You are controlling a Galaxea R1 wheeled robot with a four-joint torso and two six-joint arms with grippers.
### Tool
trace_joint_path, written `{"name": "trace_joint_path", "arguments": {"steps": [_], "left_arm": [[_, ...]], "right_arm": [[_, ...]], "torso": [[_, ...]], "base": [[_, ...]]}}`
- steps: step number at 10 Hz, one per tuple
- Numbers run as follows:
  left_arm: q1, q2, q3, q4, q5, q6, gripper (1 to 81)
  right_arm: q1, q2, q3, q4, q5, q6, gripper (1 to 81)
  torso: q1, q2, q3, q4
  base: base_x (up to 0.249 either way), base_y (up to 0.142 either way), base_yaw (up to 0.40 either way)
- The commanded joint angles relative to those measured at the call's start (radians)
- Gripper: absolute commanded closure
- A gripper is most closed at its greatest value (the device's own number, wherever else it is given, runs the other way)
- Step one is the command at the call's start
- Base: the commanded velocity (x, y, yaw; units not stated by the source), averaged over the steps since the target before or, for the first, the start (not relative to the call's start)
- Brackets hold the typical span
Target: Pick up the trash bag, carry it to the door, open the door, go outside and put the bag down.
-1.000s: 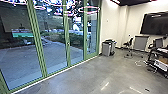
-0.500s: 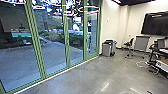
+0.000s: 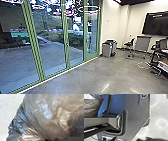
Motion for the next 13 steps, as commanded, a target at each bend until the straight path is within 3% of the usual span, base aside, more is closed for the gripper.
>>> {"name": "trace_joint_path", "arguments": {"steps": [1, 13], "left_arm": [[-0.058, 0.003, -0.001, -0.005, 0.073, 0.007, 81.1], [-0.056, 0.007, -0.001, -0.005, 0.073, 0.019, 81.1]], "right_arm": [[0.045, 0.000, -0.002, -0.005, -0.057, -0.003, 1.0], [0.047, 0.001, -0.008, -0.008, -0.057, -0.003, 1.0]], "torso": [[0.000, 0.000, 0.000, 0.000], [0.000, 0.000, 0.000, 0.000]], "base": [[0.144, 0.000, 0.000], [0.143, -0.067, 0.000]]}}
